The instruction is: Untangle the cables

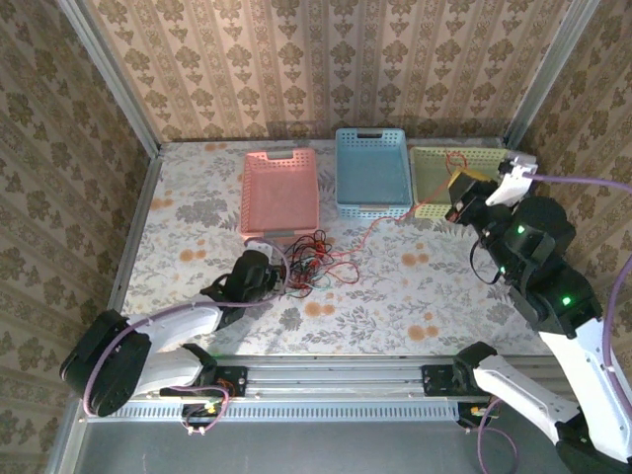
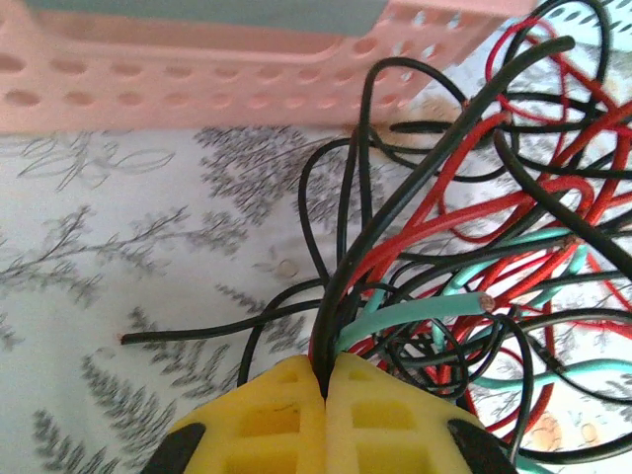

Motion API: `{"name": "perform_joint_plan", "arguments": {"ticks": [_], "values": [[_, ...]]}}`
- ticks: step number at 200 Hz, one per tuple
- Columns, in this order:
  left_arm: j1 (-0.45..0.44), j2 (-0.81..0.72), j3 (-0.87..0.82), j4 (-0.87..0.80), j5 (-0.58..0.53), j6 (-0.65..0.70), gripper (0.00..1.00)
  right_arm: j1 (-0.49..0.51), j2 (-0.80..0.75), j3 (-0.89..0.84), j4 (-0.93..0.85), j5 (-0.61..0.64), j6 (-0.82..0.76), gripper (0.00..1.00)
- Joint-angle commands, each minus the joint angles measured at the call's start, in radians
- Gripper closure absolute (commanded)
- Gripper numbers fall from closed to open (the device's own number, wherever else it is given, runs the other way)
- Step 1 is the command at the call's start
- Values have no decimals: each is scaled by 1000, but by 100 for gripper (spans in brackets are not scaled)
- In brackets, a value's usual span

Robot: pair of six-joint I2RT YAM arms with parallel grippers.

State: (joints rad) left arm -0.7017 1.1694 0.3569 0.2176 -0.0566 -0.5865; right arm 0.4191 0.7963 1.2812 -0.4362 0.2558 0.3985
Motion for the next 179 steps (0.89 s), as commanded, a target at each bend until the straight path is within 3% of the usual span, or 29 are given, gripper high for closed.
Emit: {"name": "perform_joint_plan", "arguments": {"ticks": [1, 72, 121, 179], "values": [[29, -30, -27, -71, -49, 2, 100, -13, 42, 103, 84, 24, -29, 100], [52, -60, -17, -99, -16, 5, 100, -36, 371, 444, 39, -112, -20, 100], [-59, -72, 12, -109, 27, 51, 100, -129, 587, 579, 42, -229, 18, 100], [-140, -46, 13, -82, 31, 34, 100, -137, 843, 745, 47, -294, 43, 100]]}}
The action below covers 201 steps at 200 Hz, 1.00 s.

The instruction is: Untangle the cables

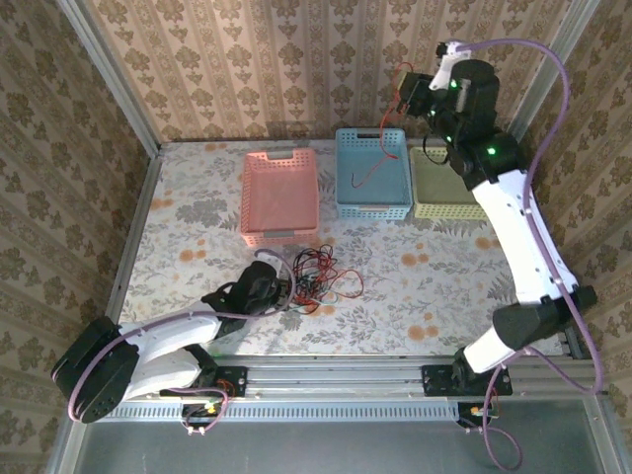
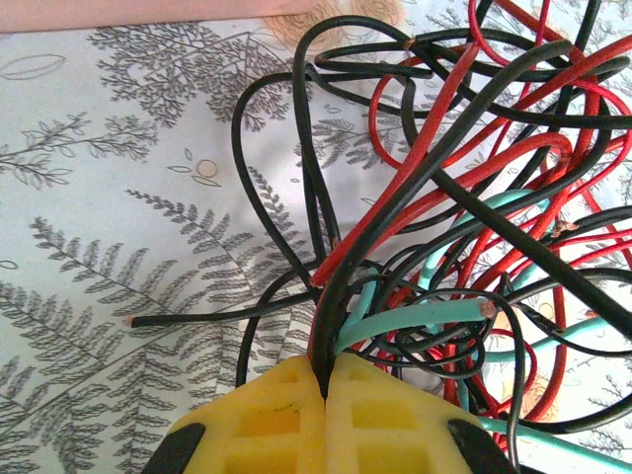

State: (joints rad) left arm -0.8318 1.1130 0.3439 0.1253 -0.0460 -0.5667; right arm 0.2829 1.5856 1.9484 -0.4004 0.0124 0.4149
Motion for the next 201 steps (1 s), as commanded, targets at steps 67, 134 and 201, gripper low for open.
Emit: {"name": "perform_joint_plan", "arguments": {"ticks": [67, 134, 201], "values": [[-11, 3, 57, -25, 27, 15, 90, -24, 291, 160, -68, -58, 0, 100], [-11, 17, 80, -14, 25, 31, 90, -45, 400, -165, -11, -48, -118, 100], [-11, 118, 163, -22, 68, 48, 90, -42, 285, -135, -156, -33, -93, 55]]}}
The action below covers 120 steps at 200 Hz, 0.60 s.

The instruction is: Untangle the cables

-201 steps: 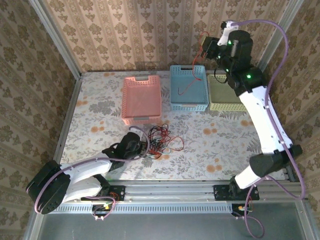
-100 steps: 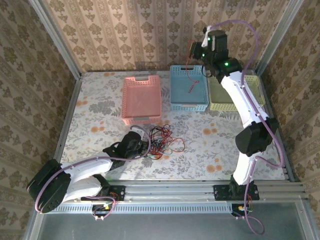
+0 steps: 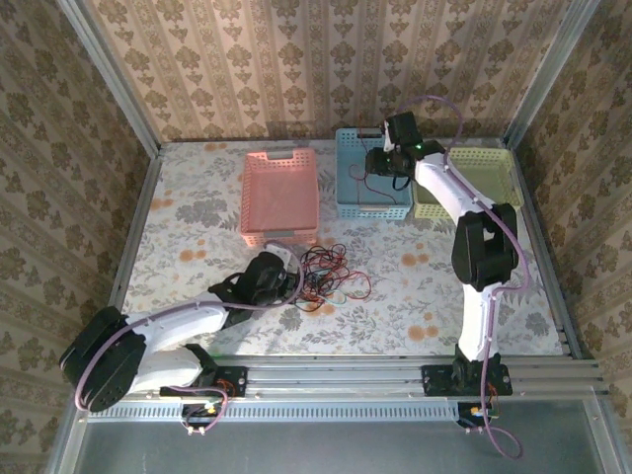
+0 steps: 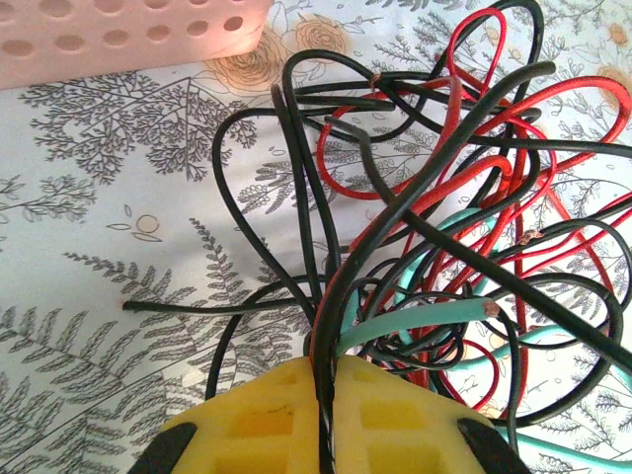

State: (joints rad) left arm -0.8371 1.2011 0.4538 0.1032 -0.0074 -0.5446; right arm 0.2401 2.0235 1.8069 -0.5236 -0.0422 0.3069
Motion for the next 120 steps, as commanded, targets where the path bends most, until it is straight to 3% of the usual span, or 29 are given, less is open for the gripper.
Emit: {"name": "perform_joint_plan", "arguments": {"ticks": [1, 21, 65, 102, 120], "values": [[-6, 31, 55, 1, 30, 26, 90, 1, -158, 3, -31, 23, 16, 55], [-7, 59, 80, 7, 35, 29, 90, 12, -274, -103, -18, 75, 53, 56], [-10, 148, 140, 24, 73, 43, 90, 117, -655, -658, 202, 36, 156, 58], [-14, 218, 204, 31, 135, 69, 94, 181, -842, -989, 204, -124, 208, 61], [-14, 247, 242, 15, 154, 96, 97, 185, -917, -1101, 241, -198, 231, 56]]}}
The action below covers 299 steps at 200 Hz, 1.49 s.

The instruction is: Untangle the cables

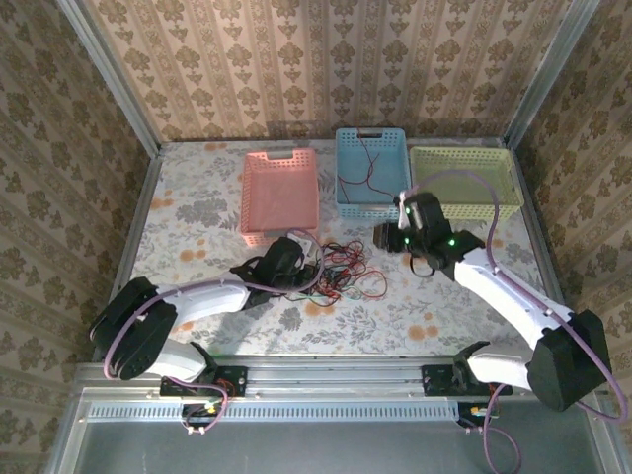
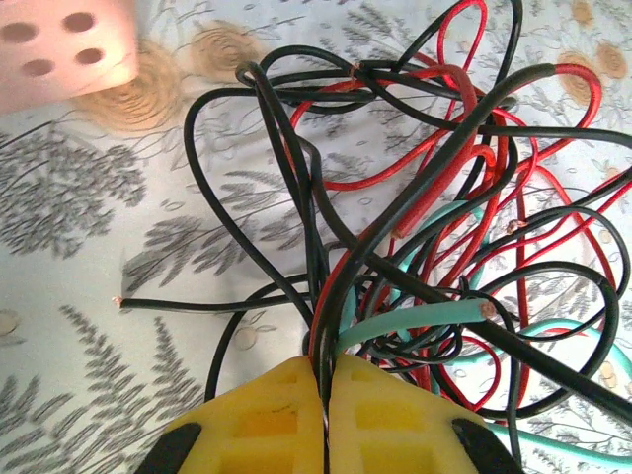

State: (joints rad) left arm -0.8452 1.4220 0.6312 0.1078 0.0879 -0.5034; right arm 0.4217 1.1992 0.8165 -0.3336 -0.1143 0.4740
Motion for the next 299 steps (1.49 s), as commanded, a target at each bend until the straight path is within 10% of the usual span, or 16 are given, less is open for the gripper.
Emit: {"name": "perform_joint_plan", "arguments": {"ticks": [1, 55, 141, 168, 299], "values": [[-6, 28, 67, 9, 59, 56, 97, 3, -96, -116, 53, -126, 66, 56], [-5, 35, 91, -12, 53, 75, 100, 5, -12, -203, 198, -140, 115, 52], [-6, -14, 83, -47, 31, 81, 100, 11, 220, -135, 257, -156, 52, 85], [-1, -18, 88, -58, 21, 89, 100, 11, 152, -143, 229, -118, 42, 100], [87, -28, -78, -1, -147, -25, 100, -88, -396, 68, -72, 213, 33, 100]]}}
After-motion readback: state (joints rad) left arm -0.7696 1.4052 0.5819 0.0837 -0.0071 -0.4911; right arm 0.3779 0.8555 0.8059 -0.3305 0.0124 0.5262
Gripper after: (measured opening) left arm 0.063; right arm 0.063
